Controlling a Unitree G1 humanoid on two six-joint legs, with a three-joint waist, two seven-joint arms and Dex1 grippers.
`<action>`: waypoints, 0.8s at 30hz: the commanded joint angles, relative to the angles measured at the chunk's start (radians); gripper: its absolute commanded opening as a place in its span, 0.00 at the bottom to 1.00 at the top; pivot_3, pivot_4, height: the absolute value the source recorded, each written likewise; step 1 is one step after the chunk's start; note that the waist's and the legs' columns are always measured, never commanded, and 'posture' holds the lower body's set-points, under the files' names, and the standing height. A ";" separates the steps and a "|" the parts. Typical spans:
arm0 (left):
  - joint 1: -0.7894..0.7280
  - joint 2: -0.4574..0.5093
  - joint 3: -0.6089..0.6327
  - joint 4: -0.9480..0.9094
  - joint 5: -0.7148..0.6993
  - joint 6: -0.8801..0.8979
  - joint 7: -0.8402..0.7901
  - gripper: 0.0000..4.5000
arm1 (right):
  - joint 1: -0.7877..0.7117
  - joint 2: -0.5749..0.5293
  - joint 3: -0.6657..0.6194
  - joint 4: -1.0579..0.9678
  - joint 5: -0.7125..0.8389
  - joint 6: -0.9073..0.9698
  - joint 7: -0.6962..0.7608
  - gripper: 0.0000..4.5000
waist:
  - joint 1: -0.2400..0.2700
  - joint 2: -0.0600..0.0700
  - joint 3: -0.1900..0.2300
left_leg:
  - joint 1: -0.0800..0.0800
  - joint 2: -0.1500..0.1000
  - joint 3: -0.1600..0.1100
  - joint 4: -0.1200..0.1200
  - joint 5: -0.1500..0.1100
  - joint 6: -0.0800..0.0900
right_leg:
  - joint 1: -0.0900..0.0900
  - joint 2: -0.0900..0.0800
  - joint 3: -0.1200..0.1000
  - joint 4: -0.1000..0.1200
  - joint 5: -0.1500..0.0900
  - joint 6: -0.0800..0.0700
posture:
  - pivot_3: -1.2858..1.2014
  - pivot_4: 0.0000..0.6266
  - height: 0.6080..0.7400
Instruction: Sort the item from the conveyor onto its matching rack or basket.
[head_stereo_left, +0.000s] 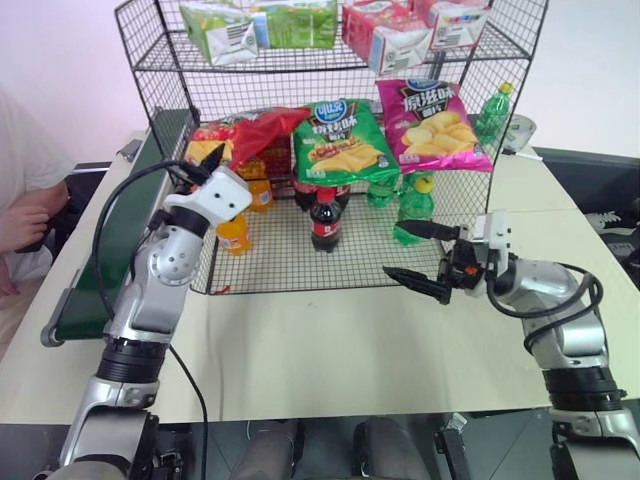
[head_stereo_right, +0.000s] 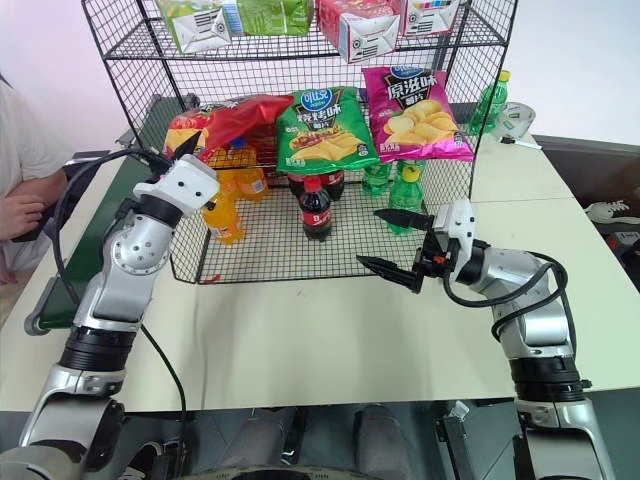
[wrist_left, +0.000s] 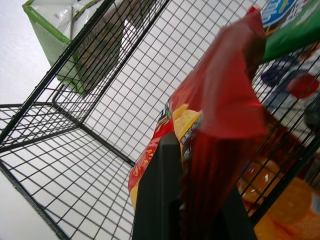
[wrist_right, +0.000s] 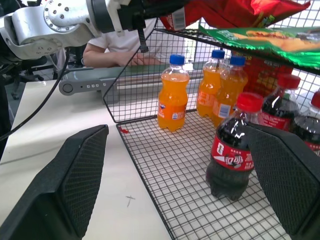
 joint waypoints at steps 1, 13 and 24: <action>0.012 -0.012 0.009 -0.083 0.064 0.063 0.039 0.01 | 0.001 0.001 -0.012 -0.041 0.009 -0.010 -0.004 1.00 | -0.001 0.000 0.000 | 0.000 0.000 0.000 0.000 0.000 0.000 | 0.000 0.000 0.000 0.000 0.000 0.000 | 0.52 0.24 1.00; -0.050 -0.128 -0.034 -0.117 0.258 0.321 0.112 0.01 | -0.001 0.008 0.003 -0.032 0.004 -0.013 0.003 1.00 | 0.003 0.000 0.000 | 0.000 0.000 0.000 0.000 0.000 0.000 | 0.000 0.000 0.000 0.000 0.000 0.000 | 0.52 0.24 1.00; -0.165 -0.191 -0.082 0.020 0.245 0.363 0.145 0.01 | 0.011 0.006 -0.004 -0.039 0.000 -0.012 -0.002 1.00 | 0.001 0.000 0.000 | 0.000 0.000 0.000 0.001 0.000 0.000 | 0.000 0.000 0.000 0.001 0.000 0.001 | 0.52 0.24 1.00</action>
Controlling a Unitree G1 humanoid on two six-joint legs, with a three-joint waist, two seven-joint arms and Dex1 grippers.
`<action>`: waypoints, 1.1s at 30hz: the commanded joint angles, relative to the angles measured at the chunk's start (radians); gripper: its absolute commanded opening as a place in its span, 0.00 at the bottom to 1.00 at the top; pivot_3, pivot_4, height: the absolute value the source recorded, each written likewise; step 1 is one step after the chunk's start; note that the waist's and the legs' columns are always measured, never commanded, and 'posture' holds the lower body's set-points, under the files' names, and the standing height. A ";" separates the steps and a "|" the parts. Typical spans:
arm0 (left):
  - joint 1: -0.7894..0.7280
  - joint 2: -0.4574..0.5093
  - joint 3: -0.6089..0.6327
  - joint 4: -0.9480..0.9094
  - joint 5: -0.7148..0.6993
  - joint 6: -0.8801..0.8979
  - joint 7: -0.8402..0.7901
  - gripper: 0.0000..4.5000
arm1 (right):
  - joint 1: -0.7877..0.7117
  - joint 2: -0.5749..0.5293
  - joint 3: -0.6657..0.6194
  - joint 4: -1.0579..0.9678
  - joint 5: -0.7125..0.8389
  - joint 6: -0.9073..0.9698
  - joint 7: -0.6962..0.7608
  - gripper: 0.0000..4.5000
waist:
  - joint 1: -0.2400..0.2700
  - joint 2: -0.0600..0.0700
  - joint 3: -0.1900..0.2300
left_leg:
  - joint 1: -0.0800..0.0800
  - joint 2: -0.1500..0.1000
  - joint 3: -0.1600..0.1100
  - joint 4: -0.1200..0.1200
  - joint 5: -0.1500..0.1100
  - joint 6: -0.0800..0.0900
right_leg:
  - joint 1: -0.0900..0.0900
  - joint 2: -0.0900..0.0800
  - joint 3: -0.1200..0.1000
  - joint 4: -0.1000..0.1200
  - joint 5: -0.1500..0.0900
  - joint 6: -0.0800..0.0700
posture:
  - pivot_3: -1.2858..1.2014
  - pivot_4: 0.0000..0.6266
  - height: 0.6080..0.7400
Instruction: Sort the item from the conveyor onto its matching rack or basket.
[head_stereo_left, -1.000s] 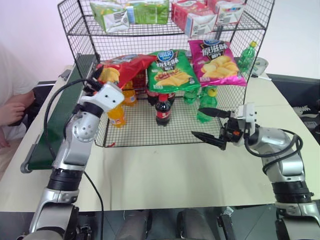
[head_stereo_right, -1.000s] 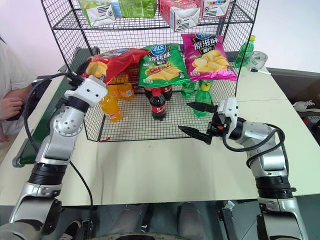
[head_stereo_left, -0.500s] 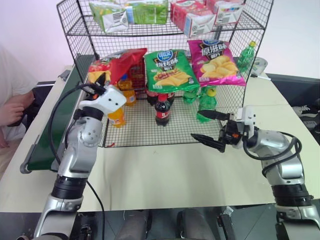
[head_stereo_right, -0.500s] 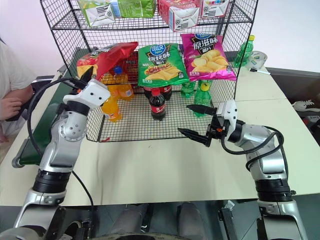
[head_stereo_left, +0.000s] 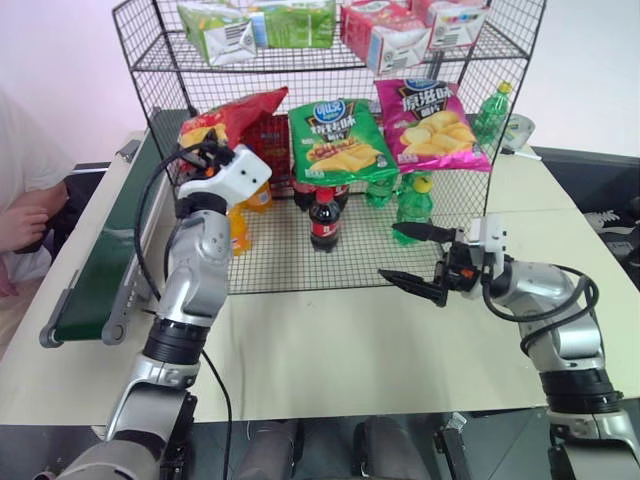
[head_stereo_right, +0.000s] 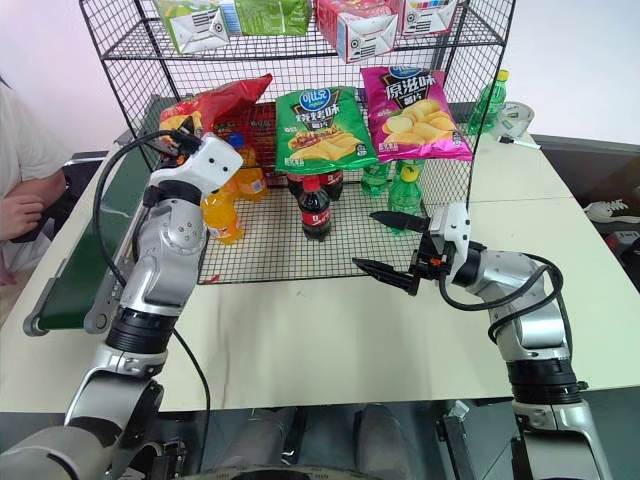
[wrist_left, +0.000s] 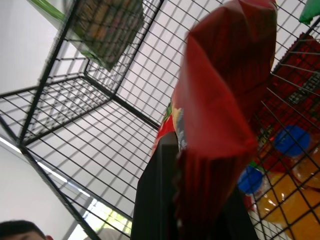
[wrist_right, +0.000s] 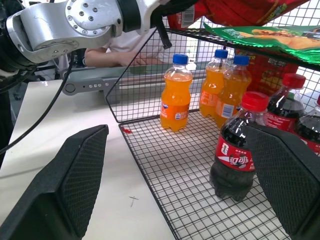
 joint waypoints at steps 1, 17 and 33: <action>-0.019 -0.014 0.002 -0.023 -0.019 0.009 0.005 0.01 | 0.001 -0.006 -0.016 -0.037 0.006 -0.012 -0.003 1.00 | 0.001 0.000 0.000 | 0.000 0.000 0.000 0.000 0.000 0.000 | 0.000 0.000 0.000 0.000 0.000 0.000 | 0.52 0.24 1.00; 0.055 0.023 0.031 -0.156 -0.059 -0.060 0.007 0.98 | 0.010 -0.004 -0.012 -0.036 0.005 -0.011 -0.002 1.00 | -0.001 0.000 0.000 | 0.000 0.000 0.000 0.000 0.000 0.000 | 0.000 0.000 0.000 0.000 0.000 0.000 | 0.52 0.24 1.00; 0.400 0.117 0.245 -0.453 -0.609 -0.157 -0.374 0.98 | 0.029 -0.029 -0.030 -0.040 0.012 -0.014 0.024 1.00 | 0.002 0.000 0.000 | 0.000 0.000 0.000 -0.001 -0.001 0.001 | 0.000 -0.001 0.000 -0.001 0.000 0.000 | 0.52 0.24 1.00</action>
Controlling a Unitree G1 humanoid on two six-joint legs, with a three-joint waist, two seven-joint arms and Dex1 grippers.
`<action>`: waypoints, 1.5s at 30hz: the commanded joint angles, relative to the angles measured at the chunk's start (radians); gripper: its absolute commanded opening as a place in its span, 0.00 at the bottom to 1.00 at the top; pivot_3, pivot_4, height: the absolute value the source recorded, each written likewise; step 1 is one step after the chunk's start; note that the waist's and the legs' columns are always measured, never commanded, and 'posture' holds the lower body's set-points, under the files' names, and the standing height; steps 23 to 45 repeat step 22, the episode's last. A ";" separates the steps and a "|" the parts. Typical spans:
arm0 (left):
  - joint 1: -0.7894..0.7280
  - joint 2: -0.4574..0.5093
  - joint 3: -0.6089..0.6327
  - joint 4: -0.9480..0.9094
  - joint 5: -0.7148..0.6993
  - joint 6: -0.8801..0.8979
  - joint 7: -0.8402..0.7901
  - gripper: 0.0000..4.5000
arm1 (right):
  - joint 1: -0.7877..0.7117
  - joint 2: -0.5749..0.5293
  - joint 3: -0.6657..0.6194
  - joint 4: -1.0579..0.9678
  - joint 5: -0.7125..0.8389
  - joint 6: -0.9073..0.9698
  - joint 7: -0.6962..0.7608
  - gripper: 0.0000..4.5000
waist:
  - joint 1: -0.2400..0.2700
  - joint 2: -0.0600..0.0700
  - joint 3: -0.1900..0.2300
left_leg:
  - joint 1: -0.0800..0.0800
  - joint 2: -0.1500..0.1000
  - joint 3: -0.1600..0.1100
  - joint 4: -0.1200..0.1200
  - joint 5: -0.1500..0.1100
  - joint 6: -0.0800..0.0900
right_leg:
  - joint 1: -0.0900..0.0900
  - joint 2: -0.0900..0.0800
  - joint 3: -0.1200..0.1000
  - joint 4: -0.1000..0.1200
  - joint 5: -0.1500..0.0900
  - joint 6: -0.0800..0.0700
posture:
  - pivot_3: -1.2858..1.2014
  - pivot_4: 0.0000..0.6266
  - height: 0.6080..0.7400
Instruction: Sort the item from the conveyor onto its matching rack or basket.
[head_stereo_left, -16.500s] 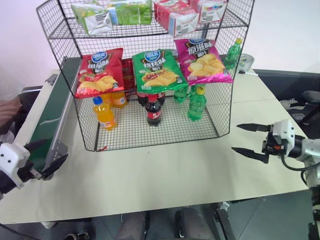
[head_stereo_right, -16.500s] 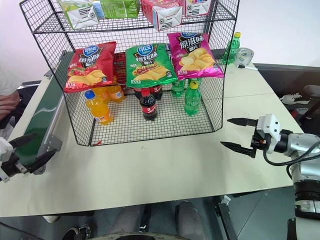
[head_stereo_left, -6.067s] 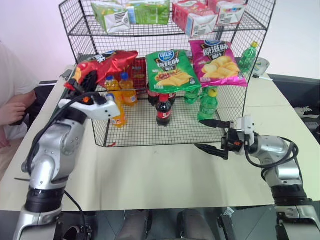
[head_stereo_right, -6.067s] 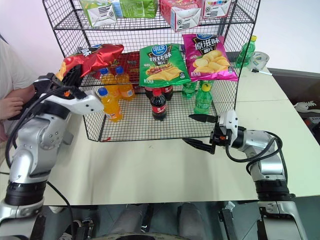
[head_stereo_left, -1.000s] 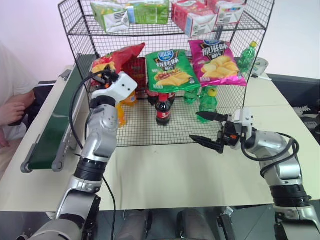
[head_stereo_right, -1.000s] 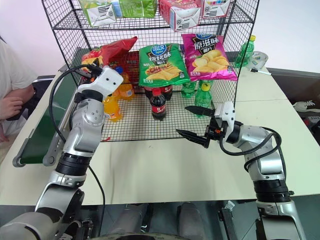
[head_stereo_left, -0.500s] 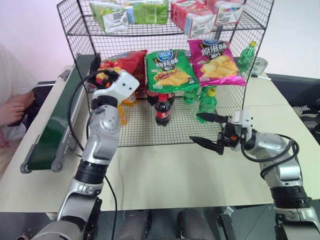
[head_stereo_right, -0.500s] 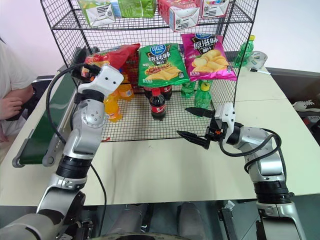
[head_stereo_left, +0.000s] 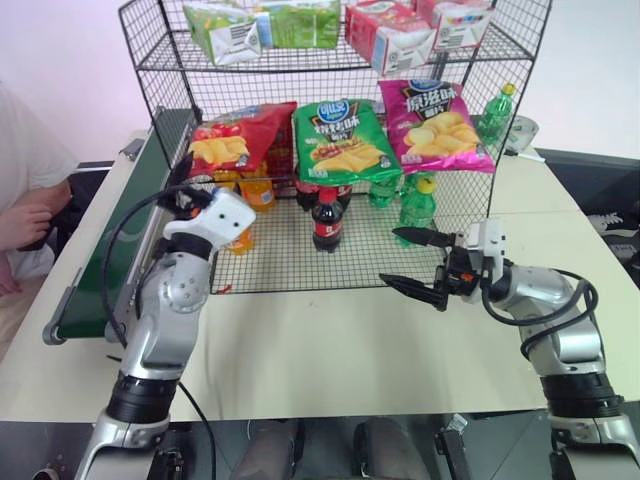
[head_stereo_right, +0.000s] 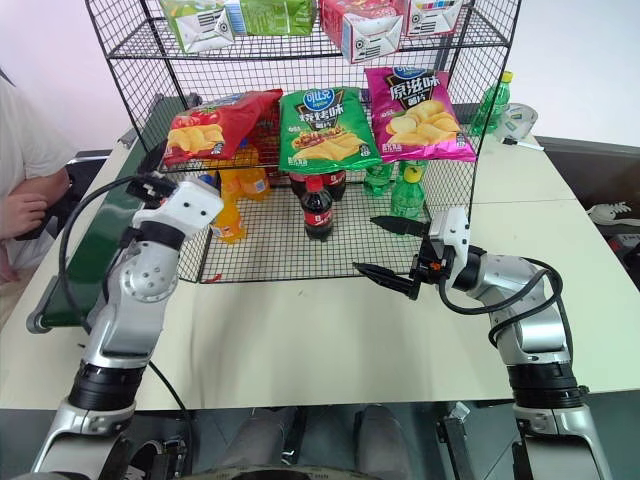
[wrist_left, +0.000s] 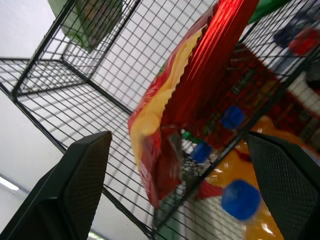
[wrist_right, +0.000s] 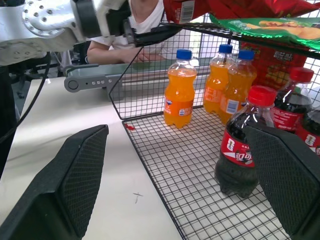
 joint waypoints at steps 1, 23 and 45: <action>0.072 0.026 0.140 -0.115 -0.324 0.021 -0.206 0.98 | 0.014 -0.034 -0.037 -0.040 0.018 -0.012 0.021 1.00 | 0.000 0.000 0.000 | 0.000 0.000 0.000 0.000 0.000 0.000 | 0.000 0.000 0.000 0.000 0.000 0.000 | 0.52 0.24 1.00; 0.500 0.334 0.612 0.112 -0.815 0.048 -0.751 0.98 | 0.082 -0.298 -0.216 0.267 -0.039 -0.153 0.212 1.00 | 0.022 0.004 0.002 | 0.000 0.001 0.001 -0.003 -0.003 0.005 | 0.002 0.000 0.000 -0.014 -0.001 -0.006 | 0.52 0.24 1.00; 0.500 0.334 0.612 0.112 -0.815 0.048 -0.751 0.98 | 0.082 -0.298 -0.216 0.267 -0.039 -0.153 0.212 1.00 | 0.022 0.004 0.002 | 0.000 0.001 0.001 -0.003 -0.003 0.005 | 0.002 0.000 0.000 -0.014 -0.001 -0.006 | 0.52 0.24 1.00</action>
